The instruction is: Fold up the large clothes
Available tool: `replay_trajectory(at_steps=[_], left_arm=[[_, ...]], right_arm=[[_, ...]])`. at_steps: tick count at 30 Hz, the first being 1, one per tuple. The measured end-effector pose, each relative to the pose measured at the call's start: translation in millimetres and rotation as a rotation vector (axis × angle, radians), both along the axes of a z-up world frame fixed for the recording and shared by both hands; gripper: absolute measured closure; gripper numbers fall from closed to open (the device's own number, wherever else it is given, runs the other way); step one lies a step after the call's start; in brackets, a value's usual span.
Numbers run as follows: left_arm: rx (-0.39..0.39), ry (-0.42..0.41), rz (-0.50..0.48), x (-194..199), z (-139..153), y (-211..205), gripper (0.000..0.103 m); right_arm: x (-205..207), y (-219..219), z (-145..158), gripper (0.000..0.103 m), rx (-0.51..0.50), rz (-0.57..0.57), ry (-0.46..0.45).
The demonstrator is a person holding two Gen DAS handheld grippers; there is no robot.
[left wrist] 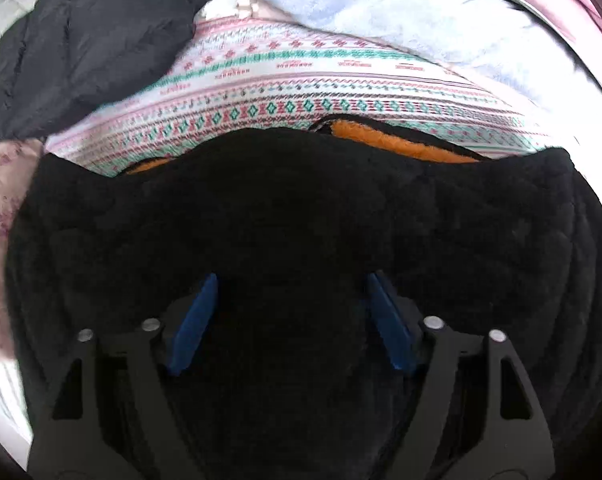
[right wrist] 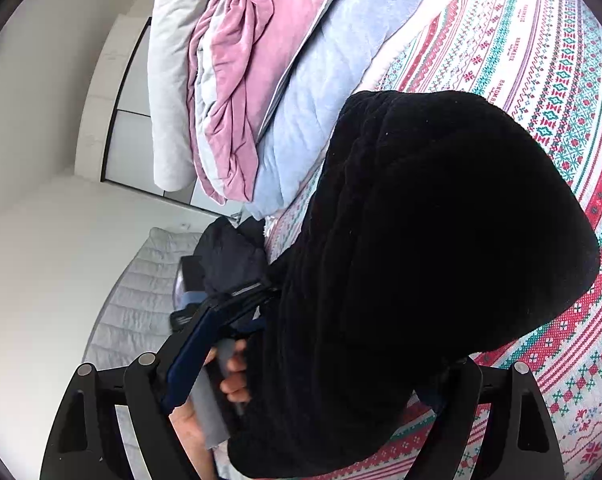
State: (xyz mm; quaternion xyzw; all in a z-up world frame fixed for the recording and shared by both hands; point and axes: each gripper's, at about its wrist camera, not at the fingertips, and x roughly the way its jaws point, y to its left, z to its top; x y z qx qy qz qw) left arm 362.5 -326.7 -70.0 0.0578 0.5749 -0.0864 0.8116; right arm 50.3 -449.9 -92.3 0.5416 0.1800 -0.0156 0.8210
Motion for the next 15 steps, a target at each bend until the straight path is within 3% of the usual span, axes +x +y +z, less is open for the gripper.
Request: replay_trajectory(at_steps=[3,5,9,12,15], left_arm=[[-0.069,0.010,0.043,8,-25,10,0.019],[-0.044,-0.021,0.041,6,-29,7,0.019],[-0.050,-0.008,0.054,10,-28,6,0.019],[-0.064,-0.017,0.041,10,-23,9,0.020],[-0.130,-0.024,0.049,3,4,24,0.023]], right_arm=[[1,4,6,0.015,-0.020,0.018,-0.018],[3,8,10,0.015,-0.040,0.035,-0.023],[6,9,10,0.015,-0.053,0.024,-0.019],[4,8,10,0.015,-0.049,0.022,-0.019],[3,8,9,0.015,-0.047,0.017,-0.016]])
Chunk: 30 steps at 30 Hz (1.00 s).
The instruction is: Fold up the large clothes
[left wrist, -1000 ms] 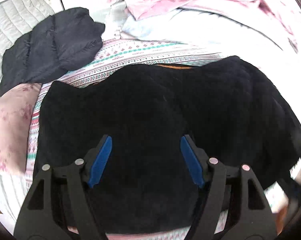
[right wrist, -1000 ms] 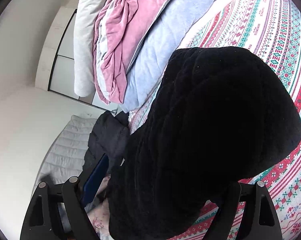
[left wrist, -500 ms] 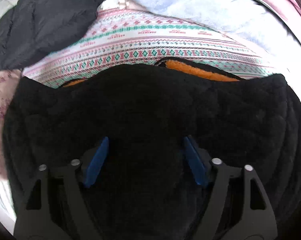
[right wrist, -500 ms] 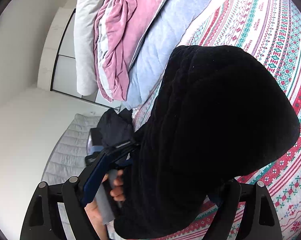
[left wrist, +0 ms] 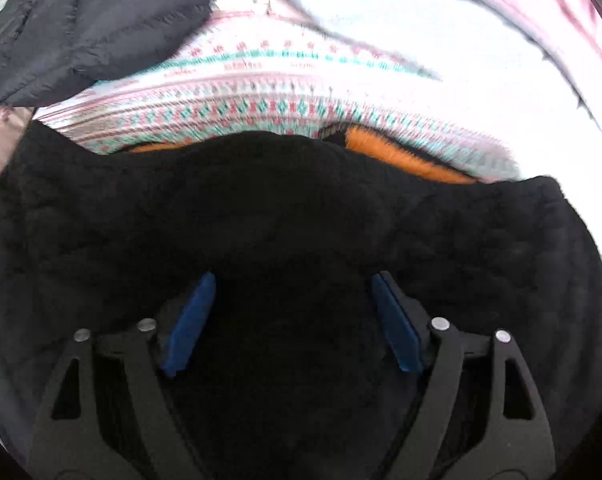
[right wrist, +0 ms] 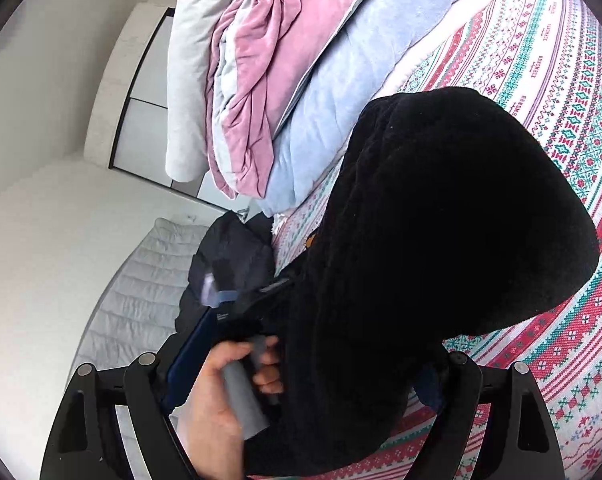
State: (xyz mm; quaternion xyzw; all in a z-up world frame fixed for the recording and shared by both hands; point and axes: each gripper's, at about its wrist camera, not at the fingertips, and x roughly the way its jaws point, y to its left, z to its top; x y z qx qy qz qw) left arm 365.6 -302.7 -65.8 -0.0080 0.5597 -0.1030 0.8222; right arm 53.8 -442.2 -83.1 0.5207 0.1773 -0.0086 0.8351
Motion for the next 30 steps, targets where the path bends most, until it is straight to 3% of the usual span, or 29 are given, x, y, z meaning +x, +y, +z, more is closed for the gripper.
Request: replay_trajectory(at_steps=[2,5,8,11,14,18,21,25,30], left_arm=[[-0.019,-0.046,-0.007,-17,29,13,0.023],[0.022,-0.138,-0.020,-58,57,27,0.023],[0.030,-0.117,-0.074,-94,46,28,0.023],[0.036,-0.089,-0.144,-119,16,16,0.023],[0.103,-0.169,-0.156,-131,-5,7,0.020],[0.078,-0.156,-0.157,-131,5,15,0.020],[0.051,-0.199,-0.171,-151,21,22,0.020],[0.075,-0.205,-0.220,-167,8,18,0.018],[0.054,-0.181,-0.215,-160,-4,21,0.014]], right_arm=[[1,-1,-1,0.015,0.002,0.001,0.002],[2,-1,0,0.015,0.006,-0.001,-0.002],[2,2,3,0.015,-0.014,-0.015,-0.004],[4,10,9,0.015,-0.057,-0.030,-0.010],[7,20,14,0.015,-0.100,-0.027,-0.014],[8,26,18,0.016,-0.151,-0.042,-0.013],[6,22,16,0.021,-0.149,-0.049,-0.018],[6,6,2,0.033,-0.062,-0.060,0.003],[-3,-24,-32,0.033,0.146,-0.094,0.049]])
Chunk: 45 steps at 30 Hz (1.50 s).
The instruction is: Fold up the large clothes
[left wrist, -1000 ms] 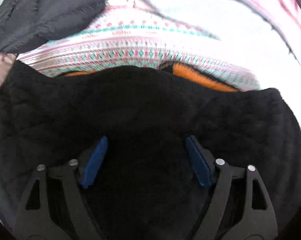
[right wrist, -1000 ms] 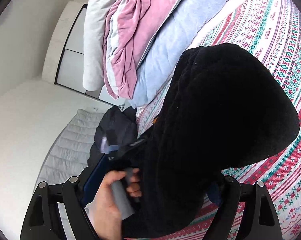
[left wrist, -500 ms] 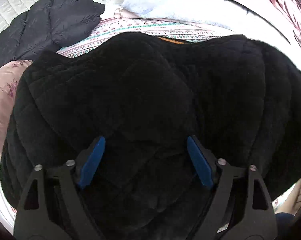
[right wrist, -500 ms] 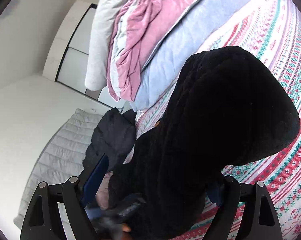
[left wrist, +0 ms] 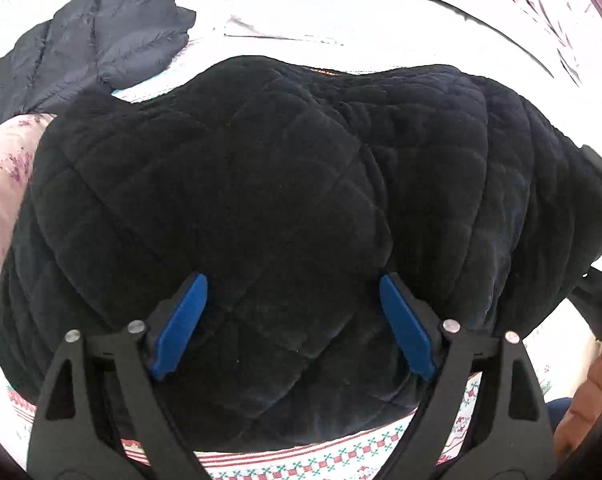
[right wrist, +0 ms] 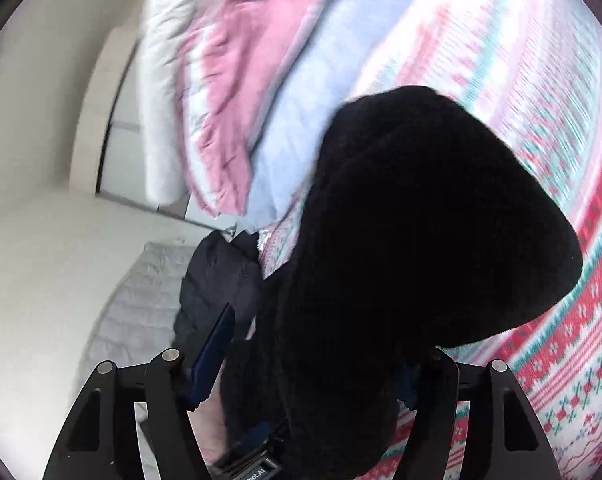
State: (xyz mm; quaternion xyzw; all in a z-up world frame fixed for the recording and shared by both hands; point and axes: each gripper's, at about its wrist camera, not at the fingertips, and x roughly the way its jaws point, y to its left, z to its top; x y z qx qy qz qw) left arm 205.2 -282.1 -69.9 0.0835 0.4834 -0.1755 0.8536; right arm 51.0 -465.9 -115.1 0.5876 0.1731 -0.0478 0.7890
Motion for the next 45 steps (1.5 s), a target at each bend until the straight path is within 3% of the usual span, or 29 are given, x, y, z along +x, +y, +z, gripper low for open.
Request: replay_trajectory(at_steps=[5,12,13,16,19,21,25,28,30,33,37,40,43,45], left_arm=[[0.016,-0.014,-0.009,-3,-3,-2,0.014],[0.022,-0.034,-0.006,-6,-6,-2,0.014],[0.025,-0.040,-0.007,-7,-7,-3,0.014],[0.032,-0.059,-0.004,-11,-8,-4,0.014],[0.028,-0.069,-0.002,-11,-8,-2,0.014],[0.025,-0.064,-0.009,-11,-7,-1,0.014],[-0.066,-0.012,-0.016,-10,9,22,0.016],[-0.090,-0.041,0.017,-13,28,52,0.016],[-0.114,-0.056,0.055,-12,40,83,0.016],[-0.178,-0.027,0.124,-3,50,137,0.016],[-0.288,0.000,0.233,8,59,218,0.016],[-0.353,-0.019,0.311,9,65,275,0.016],[-0.416,-0.009,0.392,12,62,320,0.016],[-0.457,0.014,0.414,14,58,339,0.016]], right_arm=[[-10,-25,-40,0.032,0.143,-0.065,0.101],[-2,-33,-46,0.028,0.114,-0.069,0.122],[-1,-31,-43,0.030,0.094,-0.072,0.110],[0,-14,-14,0.061,-0.095,-0.066,0.086],[3,19,31,0.069,-0.373,-0.035,0.065],[7,39,49,0.069,-0.502,-0.023,0.060],[7,41,51,0.071,-0.512,-0.039,0.070],[4,37,45,0.072,-0.482,-0.059,0.082],[4,46,51,0.073,-0.533,-0.071,0.078],[4,72,72,0.074,-0.686,-0.079,0.059],[15,135,109,0.074,-1.004,-0.097,0.021],[26,202,125,0.074,-1.307,-0.076,-0.018],[37,286,119,0.074,-1.614,0.026,-0.089],[43,352,92,0.074,-1.864,0.150,-0.130]])
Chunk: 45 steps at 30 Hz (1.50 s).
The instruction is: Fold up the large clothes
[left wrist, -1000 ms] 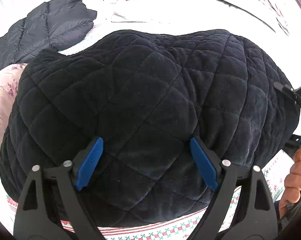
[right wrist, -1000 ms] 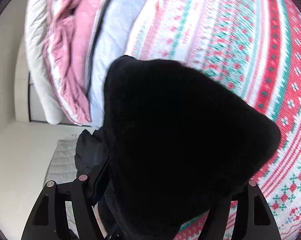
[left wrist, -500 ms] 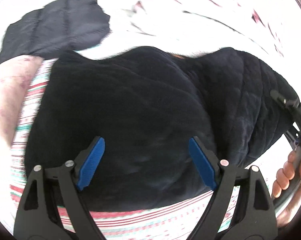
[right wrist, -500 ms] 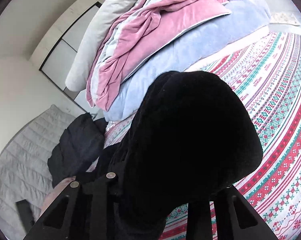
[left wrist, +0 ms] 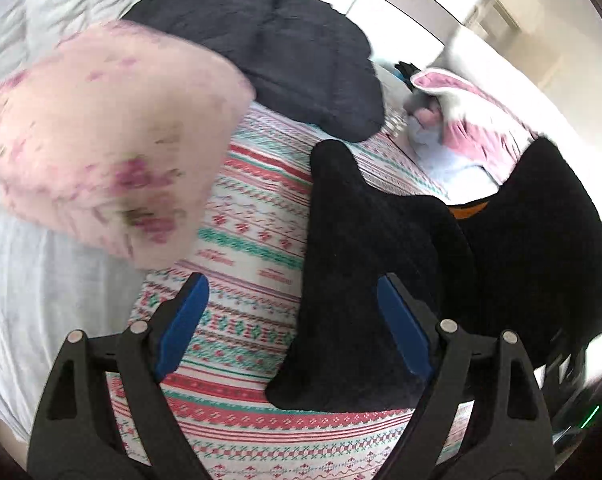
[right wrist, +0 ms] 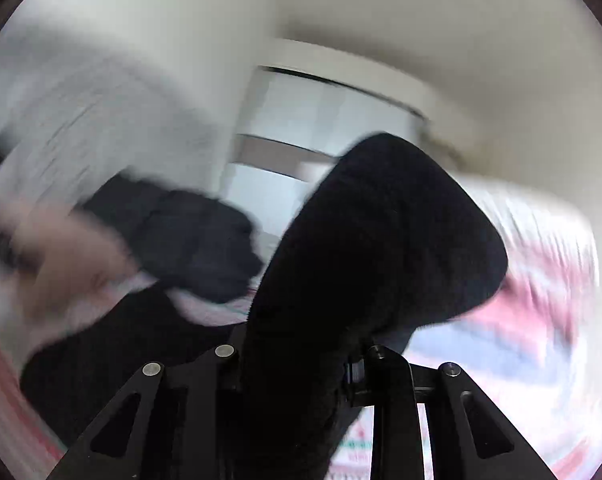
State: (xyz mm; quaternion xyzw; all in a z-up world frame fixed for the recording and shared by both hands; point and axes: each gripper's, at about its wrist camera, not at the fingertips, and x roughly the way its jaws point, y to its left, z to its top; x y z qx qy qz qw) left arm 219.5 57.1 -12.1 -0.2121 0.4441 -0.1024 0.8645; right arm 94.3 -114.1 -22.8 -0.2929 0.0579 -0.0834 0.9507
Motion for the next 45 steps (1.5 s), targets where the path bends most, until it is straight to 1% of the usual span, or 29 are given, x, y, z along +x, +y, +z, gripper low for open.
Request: replay_trajectory(at_steps=[1,3,4,6,7,9,13,15,17,19,22,25,26,27,28,29,31,33,34,36,37,40,41,42,43,45], left_arm=[[-0.019,0.001,0.006,-1,-1,6,0.016],[-0.048,-0.005,0.023,-2,1,18,0.016],[-0.054,-0.010,0.032,-3,2,21,0.016],[-0.067,-0.015,0.050,-5,3,26,0.016],[-0.077,-0.012,0.055,-5,2,29,0.016],[-0.096,0.004,0.050,-1,-3,29,0.016],[-0.097,0.018,-0.009,0,-7,19,0.016],[-0.112,0.028,-0.046,3,-10,9,0.016],[-0.159,0.038,-0.082,4,-11,0,0.016],[-0.195,0.044,-0.118,6,-11,-11,0.016],[-0.188,0.021,-0.153,6,-4,-23,0.016],[-0.191,-0.013,-0.169,5,4,-32,0.016],[-0.199,-0.019,-0.174,4,5,-33,0.016],[-0.203,-0.023,-0.177,4,6,-35,0.016],[-0.203,-0.028,-0.178,4,7,-37,0.016],[-0.201,-0.033,-0.177,5,8,-39,0.016],[-0.194,-0.044,-0.175,5,10,-43,0.016],[-0.172,-0.041,-0.189,6,8,-51,0.016],[-0.145,-0.027,-0.199,7,5,-57,0.016],[-0.081,0.009,-0.215,9,-4,-68,0.016],[-0.053,0.037,-0.229,10,-10,-75,0.016],[-0.022,0.139,-0.259,16,-32,-87,0.016],[0.017,0.165,-0.258,18,-39,-90,0.016],[0.051,0.172,-0.256,18,-44,-90,0.016],[0.063,0.177,-0.261,19,-48,-91,0.016],[0.057,0.188,-0.259,19,-53,-87,0.016]], right_arm=[[4,24,-14,0.074,-0.102,0.038,0.026],[7,76,-63,0.074,-0.348,0.132,0.121],[11,89,-81,0.074,-0.403,0.150,0.174],[22,110,-122,0.073,-0.473,0.175,0.300],[23,115,-134,0.073,-0.493,0.178,0.306],[23,123,-142,0.071,-0.498,0.178,0.286],[21,113,-125,0.068,-0.434,0.216,0.322],[22,108,-117,0.061,-0.401,0.212,0.313],[21,103,-107,0.043,-0.356,0.226,0.313],[15,99,-98,0.035,-0.314,0.257,0.322],[11,97,-94,0.035,-0.288,0.273,0.325],[5,98,-99,0.035,-0.322,0.257,0.306],[-6,94,-105,0.035,-0.328,0.255,0.298],[-11,95,-102,0.035,-0.323,0.263,0.300],[-24,94,-102,0.035,-0.312,0.275,0.303],[-30,93,-100,0.035,-0.292,0.295,0.311],[-40,84,-85,0.035,-0.238,0.344,0.340],[-50,69,-65,0.035,-0.159,0.385,0.366],[-53,59,-52,0.035,-0.102,0.407,0.376],[-56,35,-25,0.035,0.028,0.440,0.379],[-56,18,-11,0.035,0.111,0.454,0.373],[-50,-36,21,0.035,0.357,0.452,0.343],[-45,-56,27,0.035,0.441,0.432,0.334],[-39,-77,30,0.035,0.534,0.407,0.327],[-34,-92,31,0.035,0.600,0.392,0.329],[-17,-122,26,0.035,0.753,0.350,0.360]])
